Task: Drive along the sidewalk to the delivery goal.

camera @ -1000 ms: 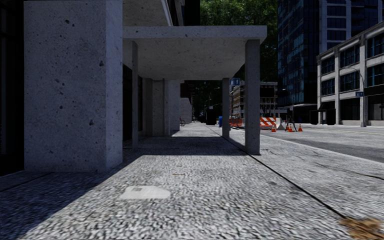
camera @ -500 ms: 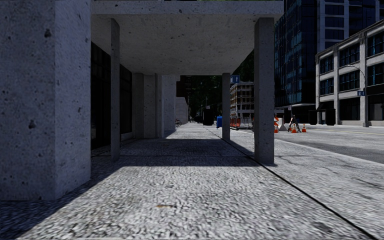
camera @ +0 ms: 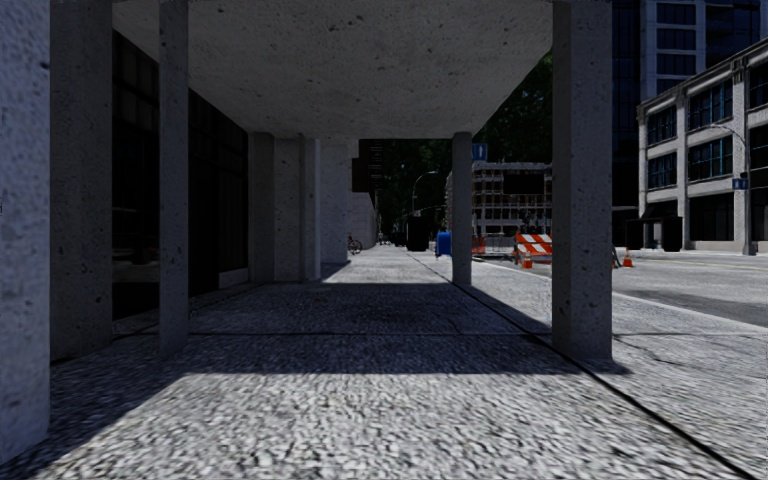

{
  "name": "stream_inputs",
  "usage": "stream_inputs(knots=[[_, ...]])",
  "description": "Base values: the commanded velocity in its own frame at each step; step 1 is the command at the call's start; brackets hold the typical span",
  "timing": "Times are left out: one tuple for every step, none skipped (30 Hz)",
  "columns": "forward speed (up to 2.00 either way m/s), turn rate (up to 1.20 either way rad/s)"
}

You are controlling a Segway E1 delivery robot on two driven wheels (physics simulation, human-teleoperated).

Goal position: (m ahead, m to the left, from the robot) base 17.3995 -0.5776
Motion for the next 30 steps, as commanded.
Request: stream_inputs(knots=[[2.00,0.00],[2.00,0.00],[2.00,0.00],[2.00,0.00],[2.00,0.00],[2.00,0.00],[2.00,0.00],[2.00,0.00],[2.00,0.00],[2.00,0.00],[2.00,0.00],[2.00,0.00],[2.00,0.00],[2.00,0.00],[2.00,0.00],[2.00,0.00],[2.00,0.00],[2.00,0.00],[2.00,0.00],[2.00,0.00],[2.00,0.00],[2.00,0.00],[2.00,0.00],[2.00,0.00],[2.00,0.00],[2.00,0.00],[2.00,0.00],[2.00,0.00],[2.00,0.00],[2.00,0.00]])
